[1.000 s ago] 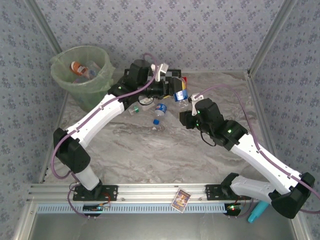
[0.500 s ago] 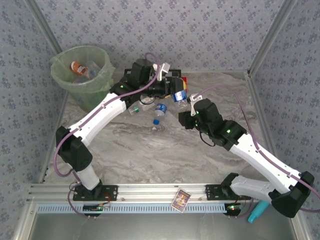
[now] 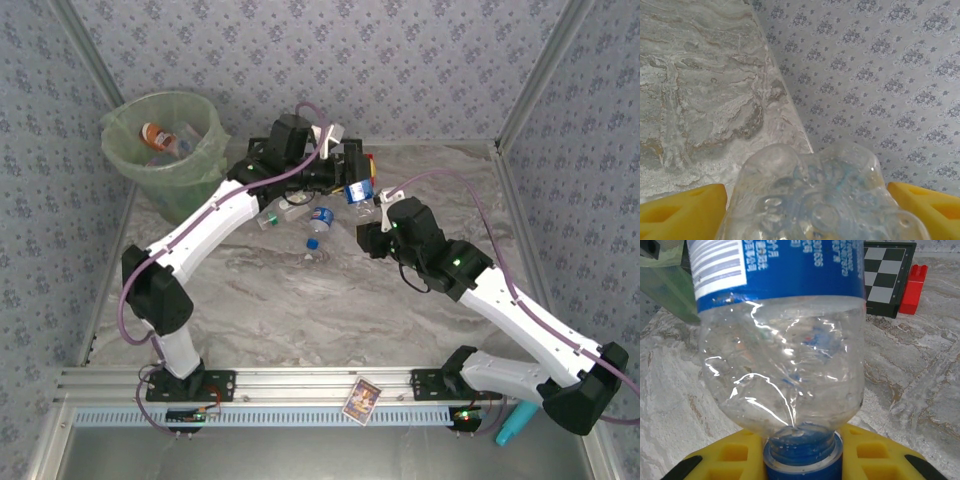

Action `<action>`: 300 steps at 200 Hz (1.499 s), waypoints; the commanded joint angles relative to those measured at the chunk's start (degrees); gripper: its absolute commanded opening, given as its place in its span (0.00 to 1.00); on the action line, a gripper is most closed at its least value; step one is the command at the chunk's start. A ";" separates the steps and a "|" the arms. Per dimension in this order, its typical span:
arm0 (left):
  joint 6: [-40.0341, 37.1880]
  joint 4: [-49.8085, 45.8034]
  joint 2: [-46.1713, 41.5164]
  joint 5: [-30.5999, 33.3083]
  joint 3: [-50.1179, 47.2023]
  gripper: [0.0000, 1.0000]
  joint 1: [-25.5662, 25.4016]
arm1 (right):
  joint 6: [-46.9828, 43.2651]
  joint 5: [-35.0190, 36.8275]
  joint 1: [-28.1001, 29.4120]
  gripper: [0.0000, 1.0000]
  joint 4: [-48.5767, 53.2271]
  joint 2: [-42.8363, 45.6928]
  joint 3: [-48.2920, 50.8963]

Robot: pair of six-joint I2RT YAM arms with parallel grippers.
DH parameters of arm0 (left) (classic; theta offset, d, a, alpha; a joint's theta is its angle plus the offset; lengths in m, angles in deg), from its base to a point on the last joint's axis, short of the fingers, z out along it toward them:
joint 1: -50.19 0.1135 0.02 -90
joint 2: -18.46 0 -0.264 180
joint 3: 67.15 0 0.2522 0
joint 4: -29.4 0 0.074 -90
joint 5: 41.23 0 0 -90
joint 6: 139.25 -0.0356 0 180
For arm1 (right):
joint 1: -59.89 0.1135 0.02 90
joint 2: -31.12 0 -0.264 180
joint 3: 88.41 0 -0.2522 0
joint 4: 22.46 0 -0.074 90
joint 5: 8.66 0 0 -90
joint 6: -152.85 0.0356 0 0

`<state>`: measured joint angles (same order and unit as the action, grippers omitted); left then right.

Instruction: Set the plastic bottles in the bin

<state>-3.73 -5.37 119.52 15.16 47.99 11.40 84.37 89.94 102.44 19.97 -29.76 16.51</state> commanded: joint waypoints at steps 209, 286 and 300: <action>-2.09 -1.79 -5.80 3.27 -1.67 0.60 5.74 | 2.46 3.00 -1.02 1.00 -0.67 3.40 1.46; -1.43 -4.48 -13.59 6.62 -3.16 0.61 19.71 | 2.89 2.05 -1.97 1.00 -1.63 3.94 2.32; -1.70 -5.02 -15.23 7.33 -3.51 0.61 22.15 | 2.84 1.26 -2.19 1.00 -2.01 3.52 2.29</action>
<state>-5.22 -9.94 108.46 21.20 44.89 30.07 86.38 92.02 100.73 19.55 -26.68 18.13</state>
